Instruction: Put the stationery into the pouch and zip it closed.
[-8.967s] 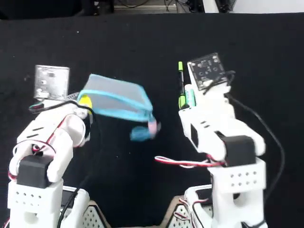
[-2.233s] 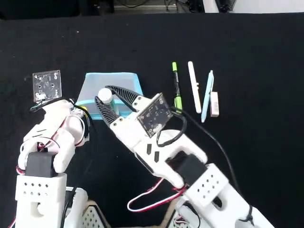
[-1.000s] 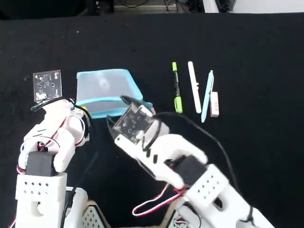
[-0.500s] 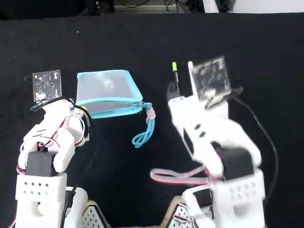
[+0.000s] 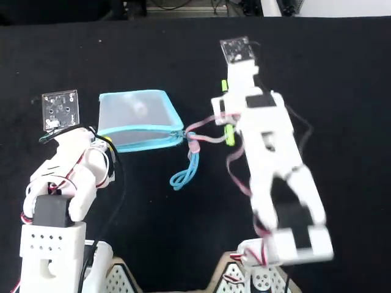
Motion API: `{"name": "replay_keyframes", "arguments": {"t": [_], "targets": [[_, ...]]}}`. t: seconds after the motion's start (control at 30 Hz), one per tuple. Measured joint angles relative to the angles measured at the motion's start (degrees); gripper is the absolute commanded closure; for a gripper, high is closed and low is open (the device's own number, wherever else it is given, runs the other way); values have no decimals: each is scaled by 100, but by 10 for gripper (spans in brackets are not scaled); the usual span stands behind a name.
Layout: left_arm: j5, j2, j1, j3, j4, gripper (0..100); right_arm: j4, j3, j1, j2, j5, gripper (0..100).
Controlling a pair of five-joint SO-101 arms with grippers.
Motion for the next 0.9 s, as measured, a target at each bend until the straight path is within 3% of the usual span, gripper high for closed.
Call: {"name": "replay_keyframes", "arguments": {"t": [0.37, 0.9], "targets": [[0, 0, 0, 0, 0, 970, 1231, -4334, 70, 3657, 9, 828], [0, 0, 0, 0, 0, 970, 2479, -10084, 185, 7754, 18, 847]]}}
